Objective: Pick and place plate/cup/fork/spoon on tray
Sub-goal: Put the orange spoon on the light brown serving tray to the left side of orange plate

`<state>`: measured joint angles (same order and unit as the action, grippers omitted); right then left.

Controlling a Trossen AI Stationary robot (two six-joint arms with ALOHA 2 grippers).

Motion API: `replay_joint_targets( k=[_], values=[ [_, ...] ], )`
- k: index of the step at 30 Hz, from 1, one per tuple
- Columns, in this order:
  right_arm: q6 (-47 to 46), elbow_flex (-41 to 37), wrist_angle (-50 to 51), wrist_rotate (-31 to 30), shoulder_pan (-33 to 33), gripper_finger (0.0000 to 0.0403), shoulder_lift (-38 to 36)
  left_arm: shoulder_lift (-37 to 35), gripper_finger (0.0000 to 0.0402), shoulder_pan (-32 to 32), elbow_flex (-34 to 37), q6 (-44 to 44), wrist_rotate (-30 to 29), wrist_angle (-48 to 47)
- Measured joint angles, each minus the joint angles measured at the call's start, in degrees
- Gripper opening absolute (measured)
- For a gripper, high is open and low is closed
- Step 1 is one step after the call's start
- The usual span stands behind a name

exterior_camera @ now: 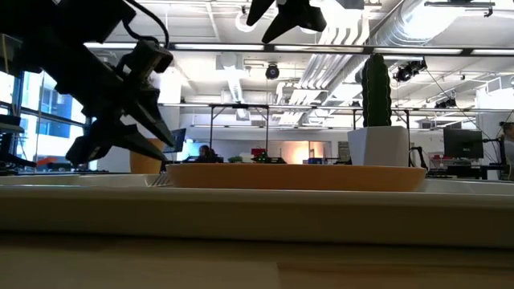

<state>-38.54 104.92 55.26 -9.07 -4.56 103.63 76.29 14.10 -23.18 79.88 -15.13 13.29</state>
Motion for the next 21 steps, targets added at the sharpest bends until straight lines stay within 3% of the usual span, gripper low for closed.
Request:
replay_joint_targets(
  k=[10, 13, 17, 21],
  values=[
    [-0.02, 0.00, 0.29, 0.01, 0.00, 0.0178, 0.02, -12.66, 0.0094, -4.85, -0.06, -10.37, 0.30, -12.41],
    [-0.02, -0.28, 1.29, -0.82, 0.00, 0.0178, 0.08, -12.50, 0.0090, -4.82, -0.04, -12.40, 1.59, -16.34],
    [-2.04, -3.81, 1.34, -2.24, 0.00, 0.0178, 0.31, -9.85, 0.0081, -3.54, -0.08, -14.07, 1.66, -14.49],
    [-4.79, -10.13, -3.00, 0.41, -0.75, 0.0178, 0.31, -5.97, 0.0074, -1.65, -3.18, -17.39, 1.09, -15.23]
  ],
)
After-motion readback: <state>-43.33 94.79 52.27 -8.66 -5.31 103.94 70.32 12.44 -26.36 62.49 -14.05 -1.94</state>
